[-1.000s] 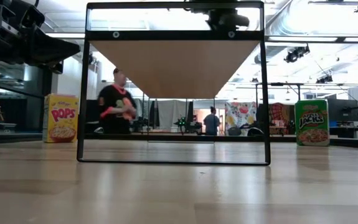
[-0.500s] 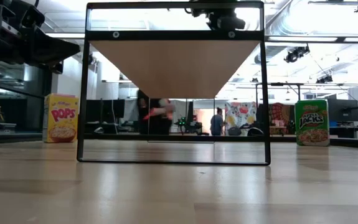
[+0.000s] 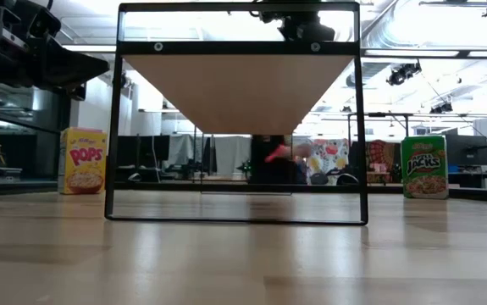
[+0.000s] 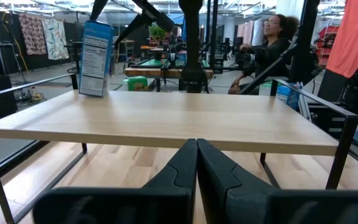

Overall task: Stack cereal on shelf
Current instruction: Put the top blue cereal box on the shelf, then adjust the blue cereal box on the shelf

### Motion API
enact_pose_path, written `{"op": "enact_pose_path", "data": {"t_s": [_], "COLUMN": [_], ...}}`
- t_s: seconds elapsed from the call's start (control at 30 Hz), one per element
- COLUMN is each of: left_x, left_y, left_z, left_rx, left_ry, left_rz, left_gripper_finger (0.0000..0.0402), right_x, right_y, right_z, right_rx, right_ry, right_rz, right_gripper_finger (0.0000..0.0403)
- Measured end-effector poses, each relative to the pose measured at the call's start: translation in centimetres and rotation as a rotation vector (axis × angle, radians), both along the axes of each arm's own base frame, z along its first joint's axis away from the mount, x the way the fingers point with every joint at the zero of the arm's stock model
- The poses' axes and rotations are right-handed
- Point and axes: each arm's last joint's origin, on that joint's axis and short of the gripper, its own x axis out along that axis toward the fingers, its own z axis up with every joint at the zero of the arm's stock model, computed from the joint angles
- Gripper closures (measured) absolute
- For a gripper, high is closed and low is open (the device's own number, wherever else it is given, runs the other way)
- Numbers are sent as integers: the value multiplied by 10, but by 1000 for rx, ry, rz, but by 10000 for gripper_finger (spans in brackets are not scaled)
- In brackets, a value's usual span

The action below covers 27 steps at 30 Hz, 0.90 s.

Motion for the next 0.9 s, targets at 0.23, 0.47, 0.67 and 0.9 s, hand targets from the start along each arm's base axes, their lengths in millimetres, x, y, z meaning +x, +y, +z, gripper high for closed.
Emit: {"op": "enact_pose_path", "data": {"t_s": [0.23, 0.47, 0.67, 0.9], "left_x": [0, 0, 0, 0], "left_y": [0, 0, 0, 0], "left_z": [0, 0, 0, 0], "left_rx": [0, 0, 0, 0], "left_ry": [0, 0, 0, 0], "left_rz": [0, 0, 0, 0], "left_gripper_finger": [398, 398, 398, 398], "right_x": [0, -6, -24, -57], "right_y": [0, 2, 9, 15], "right_z": [28, 60, 74, 64], "right_rx": [-26, 6, 169, 277], "right_ry": [-122, -266, -311, -311], "right_rz": [18, 19, -44, -142], "right_gripper_finger": [176, 176, 176, 228]}}
